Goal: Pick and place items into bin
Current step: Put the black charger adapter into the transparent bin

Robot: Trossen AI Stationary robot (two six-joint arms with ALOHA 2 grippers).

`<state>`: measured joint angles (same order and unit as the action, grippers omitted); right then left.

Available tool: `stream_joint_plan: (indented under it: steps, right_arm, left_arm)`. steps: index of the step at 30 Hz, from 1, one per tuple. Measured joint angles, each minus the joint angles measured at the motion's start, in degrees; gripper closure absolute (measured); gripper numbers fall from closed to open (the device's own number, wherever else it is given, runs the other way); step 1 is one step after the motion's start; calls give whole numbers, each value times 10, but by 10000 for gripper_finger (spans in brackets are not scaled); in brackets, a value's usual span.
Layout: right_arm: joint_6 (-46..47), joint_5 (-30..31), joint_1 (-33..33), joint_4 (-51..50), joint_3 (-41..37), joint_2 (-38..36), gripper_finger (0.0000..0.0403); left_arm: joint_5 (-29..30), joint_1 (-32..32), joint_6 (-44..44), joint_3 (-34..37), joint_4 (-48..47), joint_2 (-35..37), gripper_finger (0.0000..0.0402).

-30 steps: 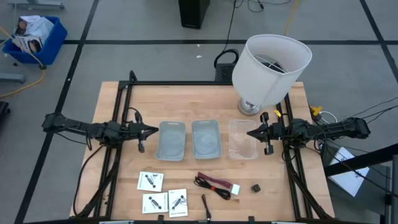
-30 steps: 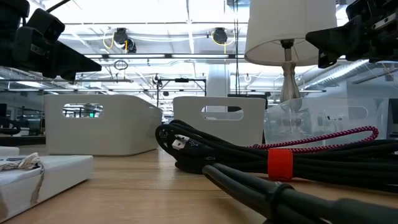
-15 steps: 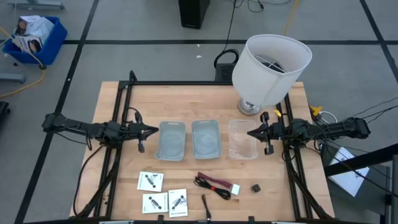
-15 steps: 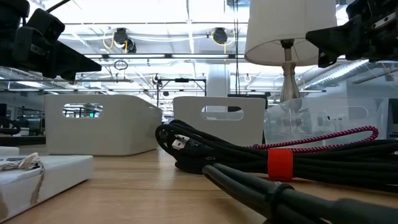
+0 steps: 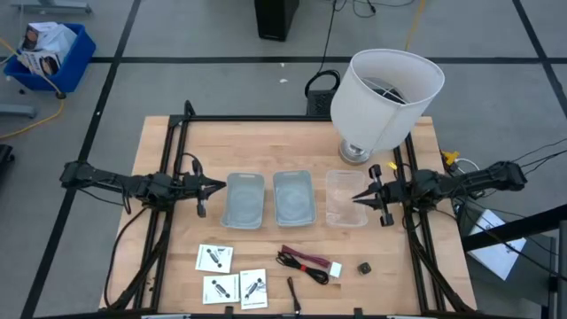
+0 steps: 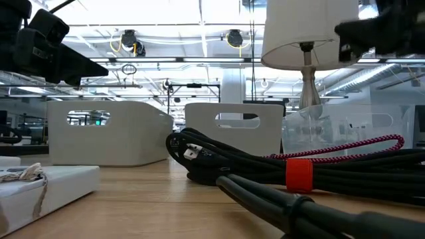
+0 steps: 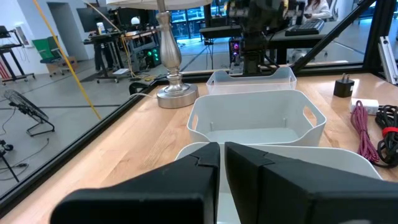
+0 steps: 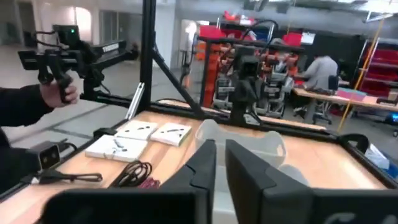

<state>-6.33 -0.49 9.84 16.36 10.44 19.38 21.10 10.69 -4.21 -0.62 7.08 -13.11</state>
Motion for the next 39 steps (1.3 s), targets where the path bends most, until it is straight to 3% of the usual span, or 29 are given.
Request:
stream_joint_plan:
  steps: [4,10,17,27,39]
  right_arm:
    - [6,81,66,-119,91,66,320]
    - [85,166,156,-309,256,183,250]
    - [205,184,249,-437,386,321,183]
    - [406,162,334,-466,403,452,148]
    - [477,152,398,-421,404,553,145]
  left_arm:
    - [0,0,2,0,1,0,369]
    - [0,0,1,0,5,0,369]
    - [-5,0,0,0,22,0,369]
    - [-6,0,1,0,22,0,369]
    - [-5,0,0,0,22,0,369]
